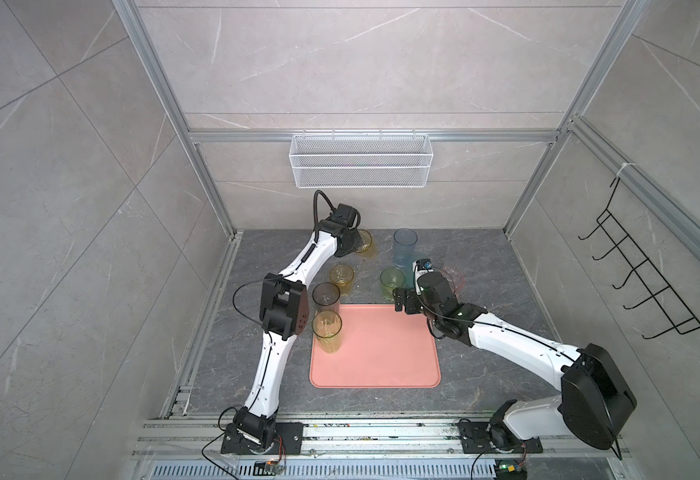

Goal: Place the glasses into the tray
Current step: 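Lift the tall yellow glass with the left gripper and carry it toward the tray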

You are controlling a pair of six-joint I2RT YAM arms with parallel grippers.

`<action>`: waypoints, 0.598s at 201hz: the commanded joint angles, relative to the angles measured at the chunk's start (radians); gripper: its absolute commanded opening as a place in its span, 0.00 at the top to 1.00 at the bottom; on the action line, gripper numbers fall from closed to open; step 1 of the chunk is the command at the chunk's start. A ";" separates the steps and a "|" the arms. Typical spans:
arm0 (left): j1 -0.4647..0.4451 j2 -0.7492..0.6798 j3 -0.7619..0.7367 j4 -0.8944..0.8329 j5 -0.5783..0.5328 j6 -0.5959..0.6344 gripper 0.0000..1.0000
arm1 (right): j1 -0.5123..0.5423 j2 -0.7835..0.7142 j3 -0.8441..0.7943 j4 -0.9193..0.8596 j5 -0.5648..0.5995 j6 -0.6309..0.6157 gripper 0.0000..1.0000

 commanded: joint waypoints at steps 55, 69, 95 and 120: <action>0.032 -0.128 -0.069 0.051 0.025 0.016 1.00 | 0.007 0.023 0.038 -0.032 0.005 0.011 0.00; 0.039 -0.148 -0.092 0.052 0.024 0.016 1.00 | 0.007 0.023 0.039 -0.032 0.005 0.011 0.00; 0.052 -0.201 -0.141 0.054 0.015 0.028 1.00 | 0.007 0.027 0.041 -0.032 0.004 0.011 0.00; 0.067 -0.257 -0.194 0.057 0.009 0.035 1.00 | 0.007 0.030 0.041 -0.033 0.000 0.012 0.00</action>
